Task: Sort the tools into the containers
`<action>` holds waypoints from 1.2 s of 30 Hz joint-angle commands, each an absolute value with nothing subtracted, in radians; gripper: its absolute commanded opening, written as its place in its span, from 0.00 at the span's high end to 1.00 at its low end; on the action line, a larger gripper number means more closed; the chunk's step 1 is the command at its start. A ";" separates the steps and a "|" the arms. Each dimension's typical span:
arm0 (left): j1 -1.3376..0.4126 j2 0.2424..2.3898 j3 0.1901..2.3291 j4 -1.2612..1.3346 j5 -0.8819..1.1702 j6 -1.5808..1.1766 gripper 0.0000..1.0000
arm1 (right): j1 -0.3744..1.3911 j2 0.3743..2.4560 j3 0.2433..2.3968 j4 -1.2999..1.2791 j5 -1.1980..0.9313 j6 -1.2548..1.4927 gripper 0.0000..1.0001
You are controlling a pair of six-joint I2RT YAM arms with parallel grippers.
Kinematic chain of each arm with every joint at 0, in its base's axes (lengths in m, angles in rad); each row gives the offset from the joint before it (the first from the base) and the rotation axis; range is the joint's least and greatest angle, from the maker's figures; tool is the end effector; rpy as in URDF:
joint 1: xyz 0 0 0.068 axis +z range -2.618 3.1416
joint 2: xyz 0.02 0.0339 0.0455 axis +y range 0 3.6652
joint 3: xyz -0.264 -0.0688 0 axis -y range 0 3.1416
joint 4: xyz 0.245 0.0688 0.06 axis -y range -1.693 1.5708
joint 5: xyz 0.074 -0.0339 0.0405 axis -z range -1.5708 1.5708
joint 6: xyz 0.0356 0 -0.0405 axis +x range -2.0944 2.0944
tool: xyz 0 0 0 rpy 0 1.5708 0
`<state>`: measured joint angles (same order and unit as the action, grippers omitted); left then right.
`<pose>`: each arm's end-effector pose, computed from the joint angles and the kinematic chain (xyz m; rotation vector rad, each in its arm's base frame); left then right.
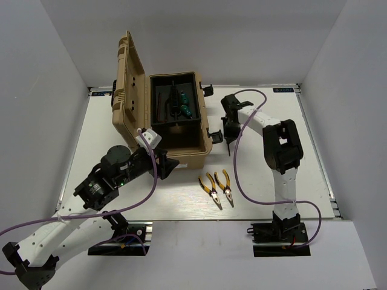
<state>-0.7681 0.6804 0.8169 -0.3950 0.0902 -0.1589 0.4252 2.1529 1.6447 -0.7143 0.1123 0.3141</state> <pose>0.1094 -0.1101 0.3444 0.6296 1.7836 -0.7270 0.4077 0.1802 0.1644 -0.1268 2.7740 0.0310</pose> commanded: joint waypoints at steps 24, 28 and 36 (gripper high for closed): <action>-0.772 0.667 0.833 -0.279 0.201 -0.138 0.29 | 0.299 1.957 2.179 -0.870 -0.293 0.190 1.00; -0.772 0.657 0.833 -0.232 0.210 -0.138 0.29 | 0.345 1.934 2.189 -0.715 -0.416 0.221 1.00; -0.772 0.638 0.824 -0.150 0.170 -0.138 0.29 | 0.483 2.068 2.218 -0.192 -0.706 0.505 1.00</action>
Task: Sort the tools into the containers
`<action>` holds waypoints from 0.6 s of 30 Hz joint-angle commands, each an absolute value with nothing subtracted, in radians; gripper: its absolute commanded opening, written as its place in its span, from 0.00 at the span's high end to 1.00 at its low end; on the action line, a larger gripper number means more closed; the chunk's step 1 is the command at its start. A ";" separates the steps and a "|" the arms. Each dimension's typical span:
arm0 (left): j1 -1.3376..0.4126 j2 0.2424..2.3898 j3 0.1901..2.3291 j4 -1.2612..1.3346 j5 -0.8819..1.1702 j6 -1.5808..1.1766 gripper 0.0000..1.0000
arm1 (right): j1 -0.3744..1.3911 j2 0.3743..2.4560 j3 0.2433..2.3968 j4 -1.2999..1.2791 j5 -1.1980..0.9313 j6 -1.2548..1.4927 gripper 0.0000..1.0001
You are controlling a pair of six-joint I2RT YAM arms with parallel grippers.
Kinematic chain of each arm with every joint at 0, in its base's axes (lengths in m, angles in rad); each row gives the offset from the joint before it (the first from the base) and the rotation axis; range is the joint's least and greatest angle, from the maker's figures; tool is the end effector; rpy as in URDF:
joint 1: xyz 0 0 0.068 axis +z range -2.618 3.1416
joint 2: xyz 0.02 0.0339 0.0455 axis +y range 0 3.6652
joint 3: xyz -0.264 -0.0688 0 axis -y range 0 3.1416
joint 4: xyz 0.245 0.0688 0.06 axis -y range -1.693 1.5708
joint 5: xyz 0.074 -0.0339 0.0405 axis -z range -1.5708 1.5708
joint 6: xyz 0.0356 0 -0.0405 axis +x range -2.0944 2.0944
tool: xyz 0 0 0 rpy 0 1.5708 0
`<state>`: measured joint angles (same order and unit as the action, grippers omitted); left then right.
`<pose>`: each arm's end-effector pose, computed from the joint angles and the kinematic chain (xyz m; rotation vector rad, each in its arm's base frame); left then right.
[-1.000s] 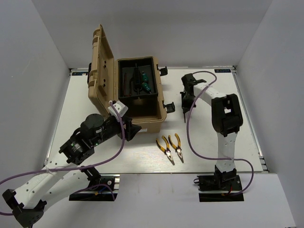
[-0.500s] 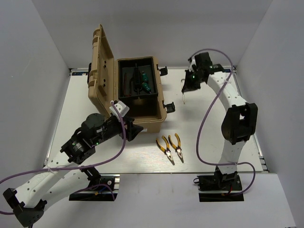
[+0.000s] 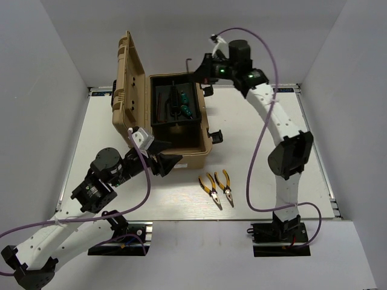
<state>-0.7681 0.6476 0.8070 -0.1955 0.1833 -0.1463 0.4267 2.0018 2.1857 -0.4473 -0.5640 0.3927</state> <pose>0.1039 -0.1094 0.3670 0.6509 1.5424 -0.8475 0.4115 0.2080 0.4300 -0.4509 1.8798 1.0774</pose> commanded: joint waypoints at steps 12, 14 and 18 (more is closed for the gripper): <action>-0.772 0.647 0.853 -0.183 0.123 -0.158 0.29 | 0.647 2.290 2.290 -0.162 -0.479 0.376 1.00; -0.772 0.638 0.853 -0.195 0.109 -0.158 0.29 | 0.649 2.305 2.292 -0.175 -0.443 0.330 1.00; -0.772 0.647 0.862 -0.216 0.091 -0.176 0.29 | 0.644 2.293 2.270 -0.192 -0.391 0.299 0.89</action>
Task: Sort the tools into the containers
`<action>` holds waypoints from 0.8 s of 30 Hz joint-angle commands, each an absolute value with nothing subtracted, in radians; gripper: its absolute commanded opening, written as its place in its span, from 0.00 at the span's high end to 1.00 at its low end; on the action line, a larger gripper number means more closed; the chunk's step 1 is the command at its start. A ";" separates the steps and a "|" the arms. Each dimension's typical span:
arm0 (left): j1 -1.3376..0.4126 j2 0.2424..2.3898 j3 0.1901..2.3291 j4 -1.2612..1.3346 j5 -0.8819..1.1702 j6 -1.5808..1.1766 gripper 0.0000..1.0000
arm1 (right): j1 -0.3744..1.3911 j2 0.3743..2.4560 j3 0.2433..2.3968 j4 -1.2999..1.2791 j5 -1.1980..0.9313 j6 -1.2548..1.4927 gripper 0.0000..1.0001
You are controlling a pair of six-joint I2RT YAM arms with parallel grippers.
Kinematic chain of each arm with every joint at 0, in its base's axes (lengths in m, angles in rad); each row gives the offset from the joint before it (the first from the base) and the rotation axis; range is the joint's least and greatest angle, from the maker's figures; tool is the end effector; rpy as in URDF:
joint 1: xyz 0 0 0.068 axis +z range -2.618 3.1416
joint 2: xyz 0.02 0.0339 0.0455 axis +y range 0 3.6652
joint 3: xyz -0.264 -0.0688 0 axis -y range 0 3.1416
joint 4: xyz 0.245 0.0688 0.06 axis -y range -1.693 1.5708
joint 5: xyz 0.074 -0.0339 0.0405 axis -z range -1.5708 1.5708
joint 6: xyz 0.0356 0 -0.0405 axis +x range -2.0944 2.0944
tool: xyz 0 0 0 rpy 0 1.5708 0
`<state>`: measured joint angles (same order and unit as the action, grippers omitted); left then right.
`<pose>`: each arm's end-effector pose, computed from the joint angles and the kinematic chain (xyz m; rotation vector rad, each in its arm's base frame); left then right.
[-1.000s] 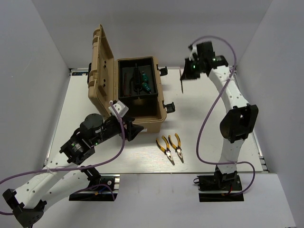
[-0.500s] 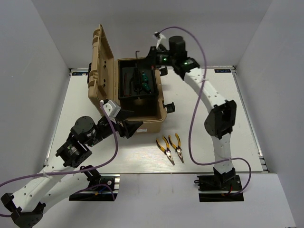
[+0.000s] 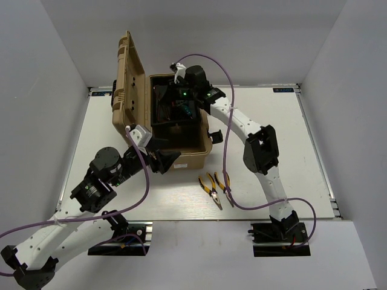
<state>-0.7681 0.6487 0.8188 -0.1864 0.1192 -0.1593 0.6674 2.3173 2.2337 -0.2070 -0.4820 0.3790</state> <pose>0.1051 -0.1074 0.3718 0.5851 1.5402 -0.8115 0.4214 0.3531 0.3164 -0.6380 1.8921 1.1490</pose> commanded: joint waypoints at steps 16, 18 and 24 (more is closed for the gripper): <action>-0.772 0.749 0.902 -0.295 0.150 -0.207 0.57 | 0.586 1.937 2.148 -0.400 -0.284 0.164 0.83; -0.772 0.802 0.902 -0.305 0.185 -0.207 0.88 | 0.543 1.846 2.059 -0.455 -0.189 0.129 1.00; -0.848 0.991 0.929 -0.314 0.264 -0.228 1.00 | 0.450 1.603 1.798 -0.835 -0.061 -0.070 1.00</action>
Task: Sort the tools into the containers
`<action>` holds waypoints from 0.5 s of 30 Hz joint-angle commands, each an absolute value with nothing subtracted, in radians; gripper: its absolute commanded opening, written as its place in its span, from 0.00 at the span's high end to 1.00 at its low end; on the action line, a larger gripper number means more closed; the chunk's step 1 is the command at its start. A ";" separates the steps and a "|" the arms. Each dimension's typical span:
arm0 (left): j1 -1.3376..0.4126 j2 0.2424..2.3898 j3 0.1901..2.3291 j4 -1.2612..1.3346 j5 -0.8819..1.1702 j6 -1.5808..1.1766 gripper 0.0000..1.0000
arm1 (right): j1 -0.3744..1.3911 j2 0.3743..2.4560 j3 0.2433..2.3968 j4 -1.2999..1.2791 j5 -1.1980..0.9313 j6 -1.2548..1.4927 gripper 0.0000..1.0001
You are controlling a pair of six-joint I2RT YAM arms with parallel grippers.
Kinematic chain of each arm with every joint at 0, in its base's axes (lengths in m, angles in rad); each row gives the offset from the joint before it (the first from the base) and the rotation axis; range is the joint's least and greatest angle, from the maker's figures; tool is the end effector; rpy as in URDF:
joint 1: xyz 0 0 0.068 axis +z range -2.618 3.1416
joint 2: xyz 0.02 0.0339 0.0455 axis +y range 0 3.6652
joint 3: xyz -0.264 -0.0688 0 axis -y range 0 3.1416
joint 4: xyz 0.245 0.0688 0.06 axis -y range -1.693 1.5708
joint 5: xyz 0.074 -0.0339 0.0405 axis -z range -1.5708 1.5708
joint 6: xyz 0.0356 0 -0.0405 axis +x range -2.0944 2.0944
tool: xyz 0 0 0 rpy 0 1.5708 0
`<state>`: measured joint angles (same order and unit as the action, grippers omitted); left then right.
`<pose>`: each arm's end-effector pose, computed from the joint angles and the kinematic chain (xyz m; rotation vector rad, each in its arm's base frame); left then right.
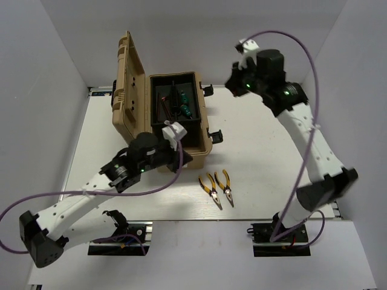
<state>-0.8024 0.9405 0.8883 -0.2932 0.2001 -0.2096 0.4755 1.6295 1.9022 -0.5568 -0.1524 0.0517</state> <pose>0.1441 -0.1593 0.3370 0.7202 1.8743 -0.8582 0.3177 0.1696 0.4702 -0.5004 1.8145 0.5056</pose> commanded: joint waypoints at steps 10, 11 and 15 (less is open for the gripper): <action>-1.107 1.124 0.916 -0.465 -0.096 -0.491 0.44 | 0.428 1.184 0.916 -0.680 -0.290 -0.008 0.32; -1.124 1.112 0.878 -0.465 -0.125 -0.529 0.44 | 0.433 1.160 0.861 -0.640 -0.302 0.036 0.28; -1.213 1.112 0.781 -0.404 -0.257 -0.701 0.42 | 0.459 1.118 0.727 -0.502 -0.347 0.100 0.24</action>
<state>-1.1709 1.1301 0.8375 -0.4129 -0.0990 -0.5365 0.4389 1.1713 0.7582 -0.6968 -0.2737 0.0402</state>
